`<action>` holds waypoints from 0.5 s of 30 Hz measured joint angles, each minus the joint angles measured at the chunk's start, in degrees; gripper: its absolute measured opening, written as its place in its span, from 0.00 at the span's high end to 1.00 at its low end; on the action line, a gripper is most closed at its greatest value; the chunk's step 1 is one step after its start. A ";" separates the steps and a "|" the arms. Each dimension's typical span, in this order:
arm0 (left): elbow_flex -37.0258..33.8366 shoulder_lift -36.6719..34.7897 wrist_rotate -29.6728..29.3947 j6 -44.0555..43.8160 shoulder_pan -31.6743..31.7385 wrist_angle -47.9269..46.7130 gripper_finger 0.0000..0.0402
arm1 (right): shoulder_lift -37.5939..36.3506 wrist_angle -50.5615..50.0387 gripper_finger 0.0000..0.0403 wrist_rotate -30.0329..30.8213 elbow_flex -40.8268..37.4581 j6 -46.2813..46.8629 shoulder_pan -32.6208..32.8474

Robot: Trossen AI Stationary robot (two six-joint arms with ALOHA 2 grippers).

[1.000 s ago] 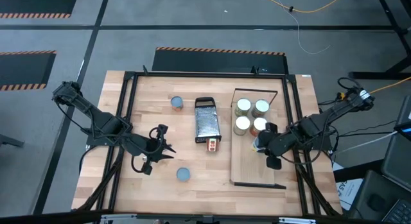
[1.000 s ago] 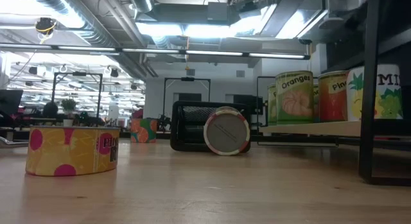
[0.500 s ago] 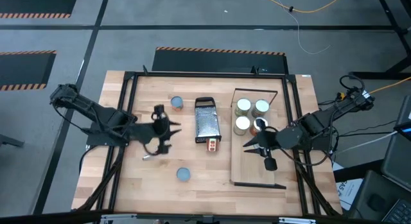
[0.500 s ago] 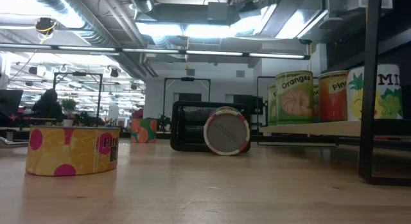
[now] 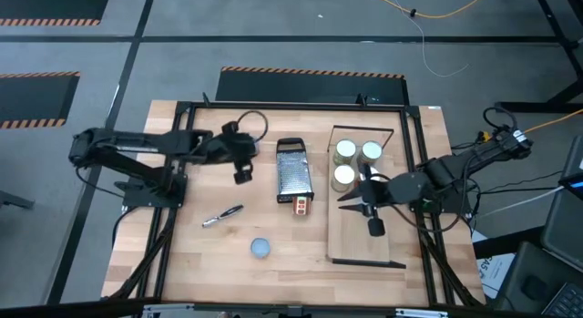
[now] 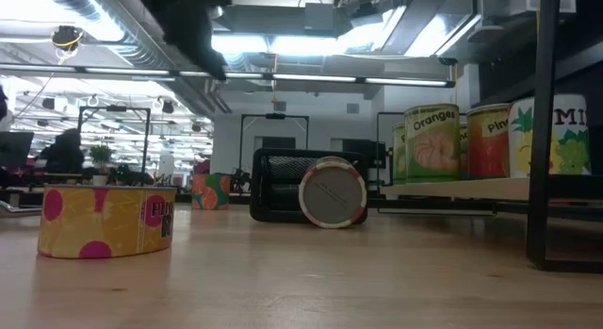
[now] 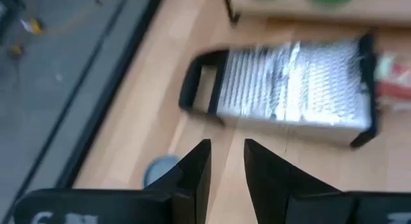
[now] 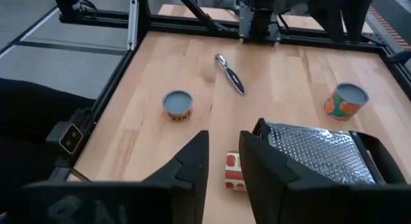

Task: Pick and place cans onto a shelf
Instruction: Put the small canned oranges on the shelf

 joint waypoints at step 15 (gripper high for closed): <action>-0.04 19.48 8.40 7.30 12.81 0.35 0.79 | 2.17 -0.46 0.77 -0.03 0.00 0.16 -0.52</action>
